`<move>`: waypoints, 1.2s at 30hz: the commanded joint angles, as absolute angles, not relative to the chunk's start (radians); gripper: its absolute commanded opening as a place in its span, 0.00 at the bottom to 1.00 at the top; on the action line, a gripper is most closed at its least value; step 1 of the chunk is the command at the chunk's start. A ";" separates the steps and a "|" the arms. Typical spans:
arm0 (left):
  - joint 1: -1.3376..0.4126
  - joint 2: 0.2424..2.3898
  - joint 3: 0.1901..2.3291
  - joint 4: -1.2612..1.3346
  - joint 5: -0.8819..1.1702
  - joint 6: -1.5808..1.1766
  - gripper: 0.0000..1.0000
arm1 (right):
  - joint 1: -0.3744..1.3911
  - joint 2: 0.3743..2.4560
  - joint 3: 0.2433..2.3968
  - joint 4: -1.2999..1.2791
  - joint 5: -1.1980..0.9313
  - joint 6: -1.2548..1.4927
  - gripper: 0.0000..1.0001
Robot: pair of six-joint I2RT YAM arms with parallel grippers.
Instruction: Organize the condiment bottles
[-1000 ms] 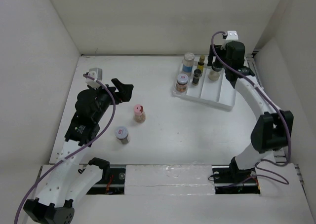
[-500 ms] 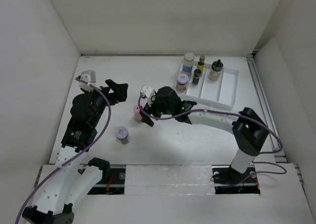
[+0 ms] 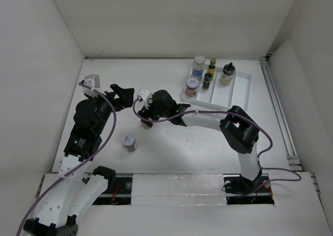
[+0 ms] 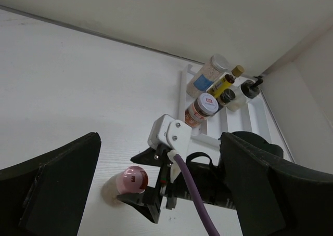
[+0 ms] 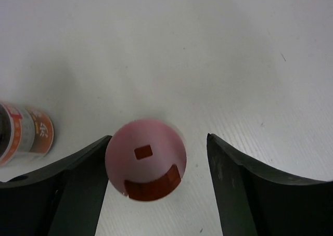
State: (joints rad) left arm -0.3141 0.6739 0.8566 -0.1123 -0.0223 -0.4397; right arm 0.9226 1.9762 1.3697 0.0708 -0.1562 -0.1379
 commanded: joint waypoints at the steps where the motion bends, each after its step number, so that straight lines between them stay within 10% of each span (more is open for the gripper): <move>1: -0.316 0.663 0.864 -0.077 0.003 -0.437 0.96 | 0.920 2.011 1.439 0.167 -0.164 -0.127 0.76; 7: -0.316 0.663 0.864 -0.077 0.003 -0.437 0.96 | 0.920 1.930 1.404 0.186 -0.115 -0.106 0.47; 19: -0.316 0.672 0.854 -0.058 0.040 -0.437 0.96 | 0.548 1.310 1.052 0.146 0.126 -0.010 0.44; 36: -0.316 0.712 0.854 -0.049 0.061 -0.428 0.96 | 0.149 1.647 1.173 0.135 0.185 0.049 0.43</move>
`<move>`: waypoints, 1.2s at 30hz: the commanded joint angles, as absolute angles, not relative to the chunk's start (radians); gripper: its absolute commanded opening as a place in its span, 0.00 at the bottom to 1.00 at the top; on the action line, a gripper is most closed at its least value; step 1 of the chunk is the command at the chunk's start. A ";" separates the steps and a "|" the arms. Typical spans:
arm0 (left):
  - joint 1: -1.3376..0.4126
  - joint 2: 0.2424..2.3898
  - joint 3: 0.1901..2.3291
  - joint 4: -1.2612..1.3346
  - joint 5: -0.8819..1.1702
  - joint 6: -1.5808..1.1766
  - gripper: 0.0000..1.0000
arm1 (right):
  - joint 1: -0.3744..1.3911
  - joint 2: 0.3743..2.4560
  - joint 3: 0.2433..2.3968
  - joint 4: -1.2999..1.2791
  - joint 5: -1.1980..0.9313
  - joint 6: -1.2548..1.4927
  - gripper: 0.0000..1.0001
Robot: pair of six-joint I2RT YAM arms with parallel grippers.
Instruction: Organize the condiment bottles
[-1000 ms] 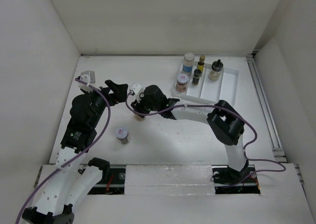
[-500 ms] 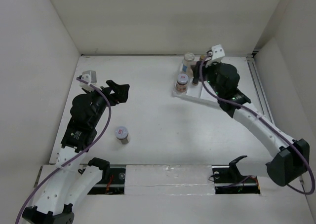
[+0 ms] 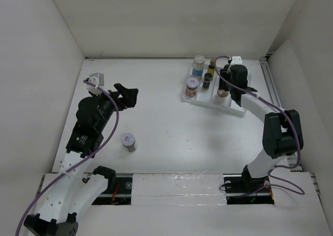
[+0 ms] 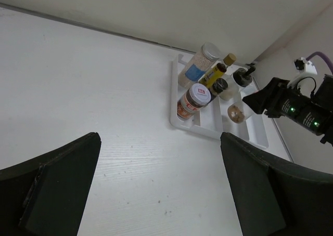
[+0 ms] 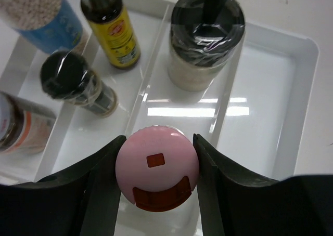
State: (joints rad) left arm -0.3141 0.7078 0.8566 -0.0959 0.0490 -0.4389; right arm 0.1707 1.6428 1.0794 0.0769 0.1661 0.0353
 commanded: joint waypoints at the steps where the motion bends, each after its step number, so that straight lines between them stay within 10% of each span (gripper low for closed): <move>1: -0.316 0.712 0.854 -0.049 0.052 -0.428 0.96 | 0.149 1.661 1.173 0.135 0.186 0.049 0.43; 12: -0.316 0.721 0.854 -0.058 0.043 -0.428 0.96 | 0.086 1.832 1.298 0.126 0.130 0.077 0.49; 24: -0.316 0.712 0.854 -0.058 0.043 -0.428 0.96 | 0.106 1.674 1.223 0.115 0.130 0.086 0.94; 28: -0.316 0.703 0.854 -0.058 0.052 -0.428 0.96 | 0.233 1.508 1.123 0.115 0.074 0.055 0.75; 31: -0.316 0.693 0.854 -0.072 0.015 -0.439 0.96 | 0.415 1.496 1.063 0.146 -0.099 0.015 0.33; 36: -0.316 0.635 0.864 -0.084 -0.138 -0.478 0.96 | 0.733 1.532 1.043 0.175 -0.288 -0.098 0.49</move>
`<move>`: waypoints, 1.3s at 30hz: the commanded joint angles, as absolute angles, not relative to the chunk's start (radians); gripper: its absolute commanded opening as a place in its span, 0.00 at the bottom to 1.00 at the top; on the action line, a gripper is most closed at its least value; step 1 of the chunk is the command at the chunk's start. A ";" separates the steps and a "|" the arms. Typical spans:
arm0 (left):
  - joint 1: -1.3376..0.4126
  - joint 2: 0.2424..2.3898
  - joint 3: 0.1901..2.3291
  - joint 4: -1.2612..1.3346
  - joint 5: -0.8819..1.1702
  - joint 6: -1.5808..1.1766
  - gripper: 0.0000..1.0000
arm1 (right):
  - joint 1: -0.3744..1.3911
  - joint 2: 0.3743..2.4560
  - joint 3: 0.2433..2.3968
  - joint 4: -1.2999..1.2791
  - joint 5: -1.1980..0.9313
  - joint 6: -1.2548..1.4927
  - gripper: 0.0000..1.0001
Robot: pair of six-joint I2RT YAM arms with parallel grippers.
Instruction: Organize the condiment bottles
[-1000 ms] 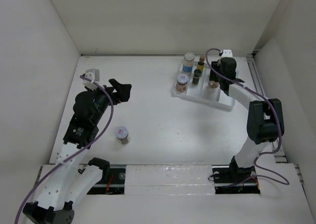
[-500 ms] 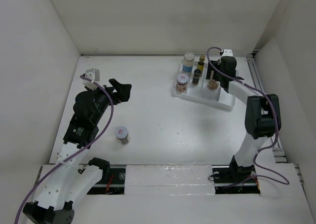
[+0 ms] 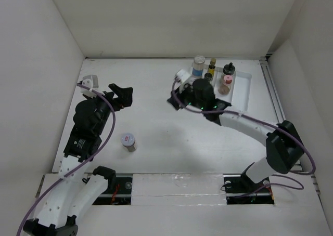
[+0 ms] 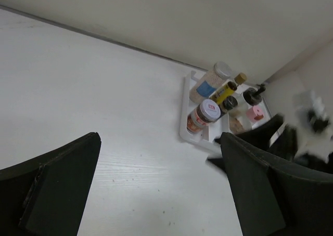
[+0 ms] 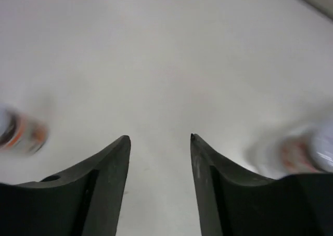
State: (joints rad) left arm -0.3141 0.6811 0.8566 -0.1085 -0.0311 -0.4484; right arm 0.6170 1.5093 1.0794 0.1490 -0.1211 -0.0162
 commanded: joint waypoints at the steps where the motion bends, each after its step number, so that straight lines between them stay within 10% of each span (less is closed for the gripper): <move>1: -0.316 0.626 0.853 -0.084 -0.161 -0.488 0.96 | 0.821 1.542 1.043 0.186 -0.297 -0.107 0.58; 3: -0.316 0.614 0.853 -0.110 -0.201 -0.506 0.98 | 0.892 1.584 1.057 0.201 -0.298 -0.127 0.84; 8: -0.316 0.604 0.876 -0.149 -0.323 -0.560 0.99 | 1.032 1.712 1.135 0.236 -0.354 -0.127 1.00; 22: -0.296 0.574 0.867 -0.149 -0.334 -0.569 0.99 | 1.118 2.012 1.379 0.350 -0.363 -0.117 1.00; 33: -0.296 0.574 0.857 -0.138 -0.304 -0.551 0.99 | 1.118 2.011 1.390 0.413 -0.311 -0.087 0.63; 39: -0.296 0.583 0.857 -0.129 -0.261 -0.541 0.99 | 1.050 1.717 1.234 0.561 -0.311 -0.040 0.58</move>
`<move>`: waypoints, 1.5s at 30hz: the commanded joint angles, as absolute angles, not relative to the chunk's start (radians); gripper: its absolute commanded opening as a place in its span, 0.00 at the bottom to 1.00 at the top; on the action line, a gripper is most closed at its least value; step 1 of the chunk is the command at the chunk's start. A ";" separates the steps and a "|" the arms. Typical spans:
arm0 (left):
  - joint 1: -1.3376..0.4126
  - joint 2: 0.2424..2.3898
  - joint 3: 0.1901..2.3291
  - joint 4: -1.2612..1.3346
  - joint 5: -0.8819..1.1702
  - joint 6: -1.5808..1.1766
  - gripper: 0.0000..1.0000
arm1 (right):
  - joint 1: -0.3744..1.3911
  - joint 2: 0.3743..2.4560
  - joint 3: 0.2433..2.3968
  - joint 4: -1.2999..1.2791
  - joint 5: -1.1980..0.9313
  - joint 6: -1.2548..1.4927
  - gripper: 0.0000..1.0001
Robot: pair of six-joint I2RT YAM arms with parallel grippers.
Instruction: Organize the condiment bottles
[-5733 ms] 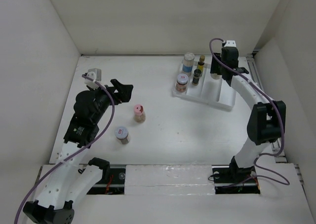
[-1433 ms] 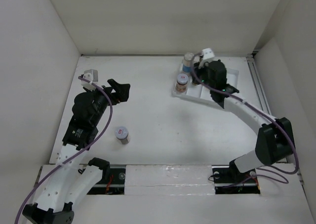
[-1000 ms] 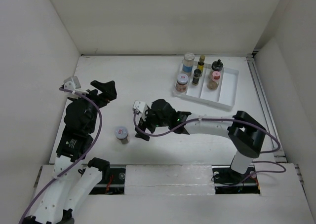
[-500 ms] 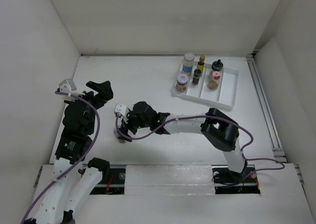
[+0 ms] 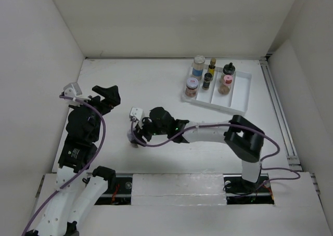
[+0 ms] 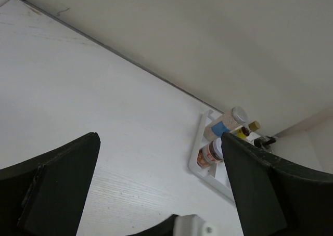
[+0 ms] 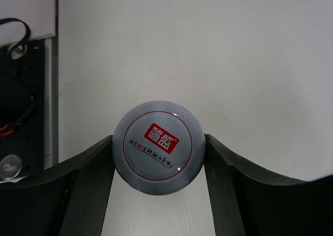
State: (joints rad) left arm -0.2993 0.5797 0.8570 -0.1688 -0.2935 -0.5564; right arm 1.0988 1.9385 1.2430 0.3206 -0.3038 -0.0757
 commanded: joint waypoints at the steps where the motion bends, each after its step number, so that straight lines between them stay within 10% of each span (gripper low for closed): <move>1: -0.296 0.594 0.857 -0.129 -0.250 -0.541 0.99 | 1.034 1.669 1.186 0.561 -0.296 -0.040 0.58; 12: -0.296 0.696 0.861 -0.094 -0.060 -0.489 0.99 | 0.617 1.180 0.921 0.295 0.073 -0.022 0.56; 25: -0.296 0.736 0.861 -0.084 0.015 -0.471 0.99 | 0.195 1.359 0.962 0.250 0.035 0.061 0.54; 45: -0.296 0.767 0.861 -0.075 0.044 -0.462 0.99 | 0.133 1.608 0.950 0.436 0.133 0.149 0.58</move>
